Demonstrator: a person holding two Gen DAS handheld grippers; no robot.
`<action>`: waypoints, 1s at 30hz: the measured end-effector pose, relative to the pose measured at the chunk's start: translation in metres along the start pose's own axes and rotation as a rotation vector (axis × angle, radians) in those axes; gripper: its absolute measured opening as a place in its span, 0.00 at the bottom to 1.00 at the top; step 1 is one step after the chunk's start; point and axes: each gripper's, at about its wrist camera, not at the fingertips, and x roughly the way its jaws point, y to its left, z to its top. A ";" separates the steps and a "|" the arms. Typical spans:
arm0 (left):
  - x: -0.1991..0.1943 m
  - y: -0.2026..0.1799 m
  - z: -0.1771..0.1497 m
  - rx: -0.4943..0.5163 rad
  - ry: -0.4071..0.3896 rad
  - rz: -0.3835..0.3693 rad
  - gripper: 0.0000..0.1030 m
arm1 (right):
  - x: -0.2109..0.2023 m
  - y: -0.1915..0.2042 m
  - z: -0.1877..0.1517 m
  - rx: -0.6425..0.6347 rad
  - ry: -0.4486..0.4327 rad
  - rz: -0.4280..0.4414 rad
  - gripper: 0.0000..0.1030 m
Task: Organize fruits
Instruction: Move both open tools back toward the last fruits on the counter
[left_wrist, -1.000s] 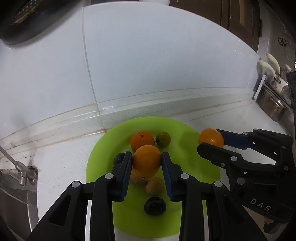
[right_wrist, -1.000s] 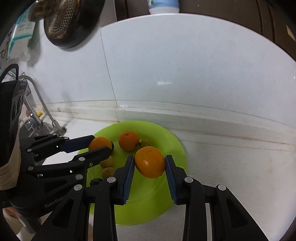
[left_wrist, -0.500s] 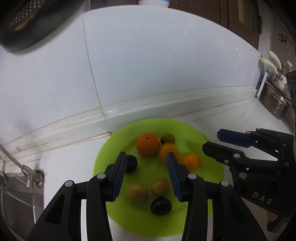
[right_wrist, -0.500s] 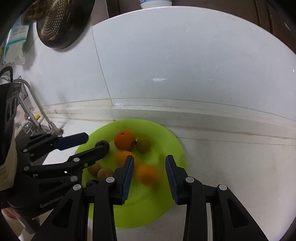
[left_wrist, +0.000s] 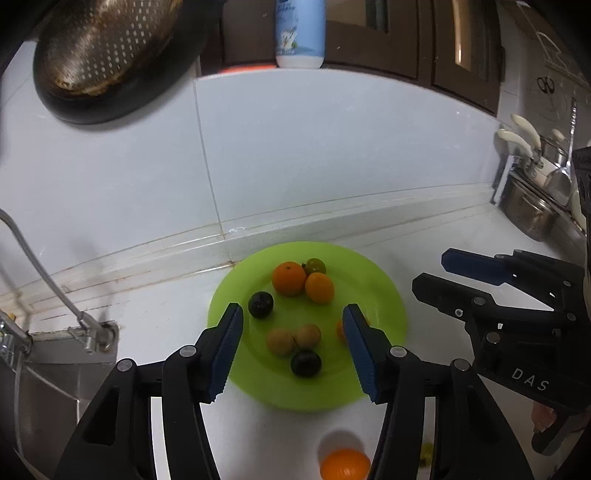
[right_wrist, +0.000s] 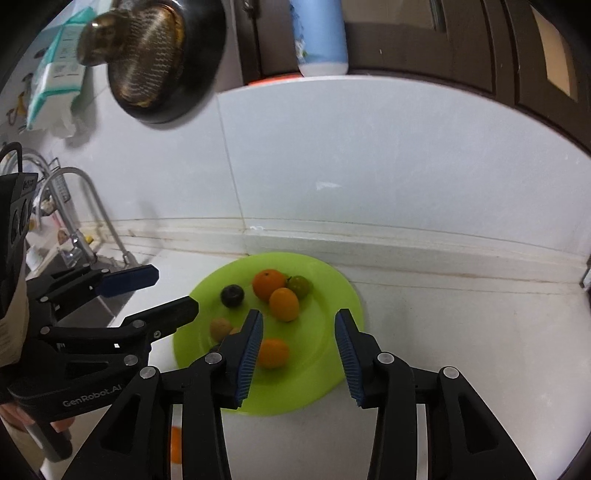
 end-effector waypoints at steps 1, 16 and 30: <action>-0.005 -0.001 -0.002 0.004 -0.005 0.002 0.56 | -0.005 0.002 -0.001 -0.005 -0.004 0.002 0.40; -0.065 -0.011 -0.043 0.027 -0.041 0.031 0.65 | -0.061 0.030 -0.029 -0.055 -0.028 0.003 0.46; -0.066 -0.011 -0.084 -0.032 0.041 0.003 0.67 | -0.064 0.045 -0.070 -0.076 0.077 0.026 0.46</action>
